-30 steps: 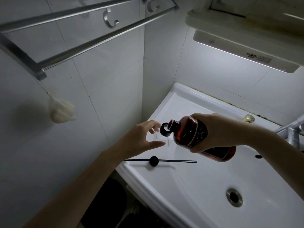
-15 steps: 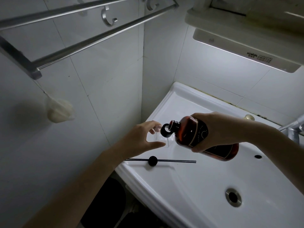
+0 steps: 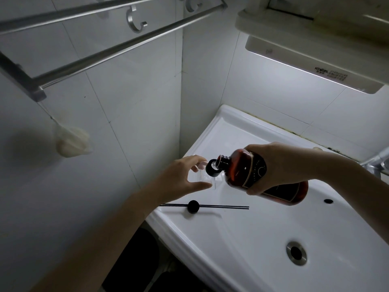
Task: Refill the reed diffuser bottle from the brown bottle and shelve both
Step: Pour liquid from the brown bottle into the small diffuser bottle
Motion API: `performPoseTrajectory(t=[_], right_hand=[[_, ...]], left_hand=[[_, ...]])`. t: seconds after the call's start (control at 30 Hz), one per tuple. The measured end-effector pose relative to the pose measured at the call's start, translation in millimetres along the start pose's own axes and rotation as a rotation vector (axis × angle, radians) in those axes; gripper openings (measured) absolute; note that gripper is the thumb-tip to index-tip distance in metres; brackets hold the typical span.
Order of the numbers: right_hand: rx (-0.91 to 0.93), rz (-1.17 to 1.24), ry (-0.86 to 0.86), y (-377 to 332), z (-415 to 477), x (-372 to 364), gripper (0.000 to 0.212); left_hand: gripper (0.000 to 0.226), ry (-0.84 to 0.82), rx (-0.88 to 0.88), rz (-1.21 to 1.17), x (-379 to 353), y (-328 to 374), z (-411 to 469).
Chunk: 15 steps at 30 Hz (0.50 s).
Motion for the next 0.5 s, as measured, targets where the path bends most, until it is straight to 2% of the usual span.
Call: performPoseTrajectory(t=[0.5], right_hand=[[-0.001, -0.038, -0.020, 2.5, 0.2, 1.5, 0.052]], left_hand=[[0.049, 0.003, 0.007, -0.001, -3.6, -1.0, 1.0]])
Point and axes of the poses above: each hand's wrist, its own z-axis towards the middle knuckle, its own x-axis out of the back of the hand, y = z × x, the point moved 4 cm from there along z, towards the middle knuckle, and after that the axes turned 9 degrees about y, right-handed, at the moved point
